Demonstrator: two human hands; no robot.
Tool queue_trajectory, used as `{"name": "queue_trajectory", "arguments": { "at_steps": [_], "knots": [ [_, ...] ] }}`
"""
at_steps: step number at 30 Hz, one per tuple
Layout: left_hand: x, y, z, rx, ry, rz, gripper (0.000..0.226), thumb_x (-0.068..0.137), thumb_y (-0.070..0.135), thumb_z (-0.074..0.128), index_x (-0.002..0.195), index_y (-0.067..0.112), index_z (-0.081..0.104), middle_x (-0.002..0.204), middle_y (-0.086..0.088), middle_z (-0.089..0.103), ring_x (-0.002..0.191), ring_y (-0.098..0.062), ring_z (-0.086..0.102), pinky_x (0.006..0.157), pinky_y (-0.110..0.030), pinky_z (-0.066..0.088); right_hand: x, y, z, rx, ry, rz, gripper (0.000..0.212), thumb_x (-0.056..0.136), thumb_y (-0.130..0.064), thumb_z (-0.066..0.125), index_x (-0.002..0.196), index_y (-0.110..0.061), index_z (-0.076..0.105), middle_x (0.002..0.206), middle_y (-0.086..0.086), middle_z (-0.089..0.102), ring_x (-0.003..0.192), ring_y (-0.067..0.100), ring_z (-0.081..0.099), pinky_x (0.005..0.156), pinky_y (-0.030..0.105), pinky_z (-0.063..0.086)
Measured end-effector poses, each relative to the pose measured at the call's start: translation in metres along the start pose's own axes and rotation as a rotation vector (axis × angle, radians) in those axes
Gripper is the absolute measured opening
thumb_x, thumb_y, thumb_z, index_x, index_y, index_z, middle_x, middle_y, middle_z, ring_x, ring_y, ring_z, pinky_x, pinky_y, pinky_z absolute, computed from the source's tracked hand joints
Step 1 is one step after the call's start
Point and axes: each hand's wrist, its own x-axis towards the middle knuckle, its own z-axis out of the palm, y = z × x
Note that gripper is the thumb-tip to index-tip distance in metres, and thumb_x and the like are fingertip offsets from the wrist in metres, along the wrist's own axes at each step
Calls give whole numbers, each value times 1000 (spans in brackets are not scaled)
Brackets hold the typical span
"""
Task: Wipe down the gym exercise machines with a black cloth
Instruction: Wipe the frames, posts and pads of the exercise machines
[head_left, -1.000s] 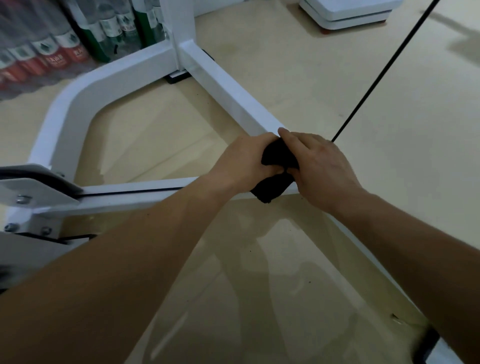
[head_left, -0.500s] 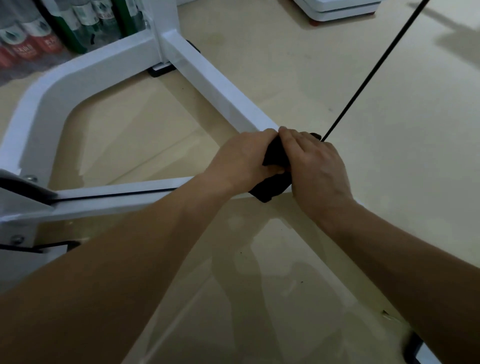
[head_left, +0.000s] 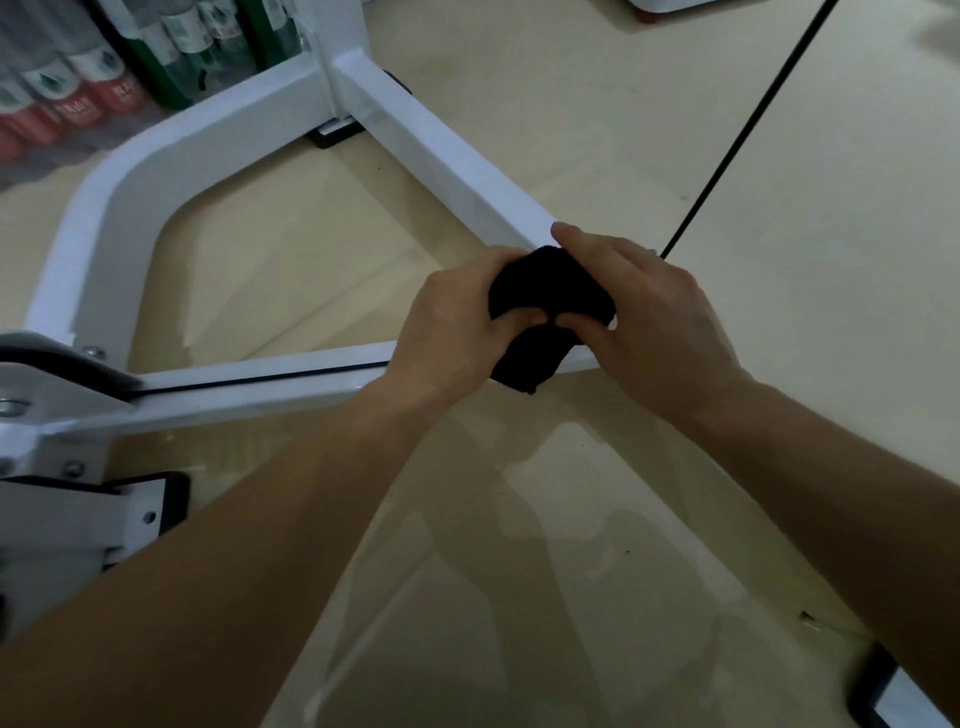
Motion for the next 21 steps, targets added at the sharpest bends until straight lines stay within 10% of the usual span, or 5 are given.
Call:
{"name": "queue_trajectory", "arguments": {
  "at_steps": [5,21],
  "knots": [
    [-7,-8,-1,-20,-44,-97,41,81,31,77,119,33,60,95,20,66,90,-2,63,76,-16,49,-24,-20,18,-63,225,236,23,79,-26,74,99,-20,63,96,-4,61,88,19,53,75,33,44],
    [-12,20,10,-197,-17,-11,40,85,37,63,123,31,52,112,13,62,100,-7,62,85,-31,53,-54,-26,28,305,67,364,48,87,-18,45,133,-23,56,107,-8,58,86,11,56,77,39,53]
  ]
}}
